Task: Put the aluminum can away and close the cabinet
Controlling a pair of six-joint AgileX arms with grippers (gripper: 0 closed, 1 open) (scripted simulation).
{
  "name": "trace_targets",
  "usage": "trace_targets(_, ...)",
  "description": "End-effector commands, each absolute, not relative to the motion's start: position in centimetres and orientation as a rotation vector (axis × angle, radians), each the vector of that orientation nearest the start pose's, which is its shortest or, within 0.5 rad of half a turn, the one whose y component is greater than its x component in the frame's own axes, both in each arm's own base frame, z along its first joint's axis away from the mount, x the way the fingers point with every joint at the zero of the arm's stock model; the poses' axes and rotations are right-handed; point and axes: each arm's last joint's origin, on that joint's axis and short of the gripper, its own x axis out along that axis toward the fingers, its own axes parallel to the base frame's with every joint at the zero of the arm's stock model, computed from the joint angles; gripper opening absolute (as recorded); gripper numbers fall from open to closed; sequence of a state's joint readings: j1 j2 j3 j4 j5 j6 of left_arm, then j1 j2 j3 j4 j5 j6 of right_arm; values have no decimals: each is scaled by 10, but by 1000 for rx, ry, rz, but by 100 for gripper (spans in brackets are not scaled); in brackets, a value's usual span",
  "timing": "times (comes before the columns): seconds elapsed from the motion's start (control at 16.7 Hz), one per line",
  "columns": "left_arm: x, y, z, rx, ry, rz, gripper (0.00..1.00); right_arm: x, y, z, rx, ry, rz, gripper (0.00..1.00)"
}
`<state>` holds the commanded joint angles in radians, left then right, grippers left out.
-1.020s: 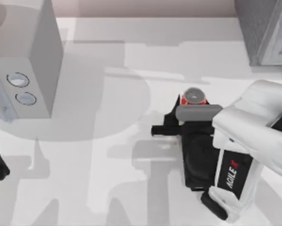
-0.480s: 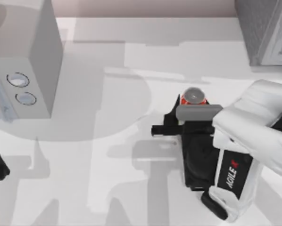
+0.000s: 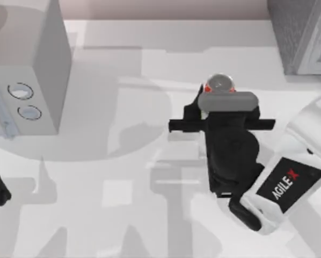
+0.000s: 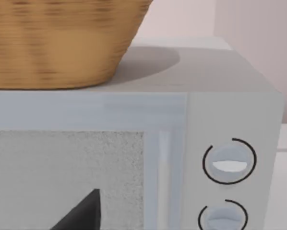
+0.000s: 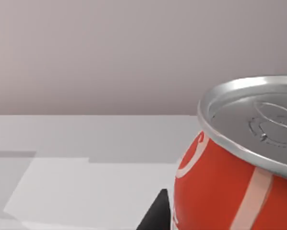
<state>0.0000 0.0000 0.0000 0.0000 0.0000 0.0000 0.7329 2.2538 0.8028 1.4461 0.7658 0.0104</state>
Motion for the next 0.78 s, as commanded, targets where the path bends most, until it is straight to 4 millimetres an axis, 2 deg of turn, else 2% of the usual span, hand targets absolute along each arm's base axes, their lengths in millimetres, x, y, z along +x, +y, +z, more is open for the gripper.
trace_targets(0.24, 106, -1, 160, 0, 0, 0, 100, 287, 234, 117, -2, -5, -7, 0)
trace_targets(0.42, 106, -1, 160, 0, 0, 0, 100, 283, 230, 147, -2, -4, -7, 0)
trace_targets(0.6, 106, -1, 160, 0, 0, 0, 100, 280, 228, 160, -2, -5, -7, 0)
trace_targets(0.78, 106, -1, 160, 0, 0, 0, 100, 280, 228, 161, -2, -5, -7, 0)
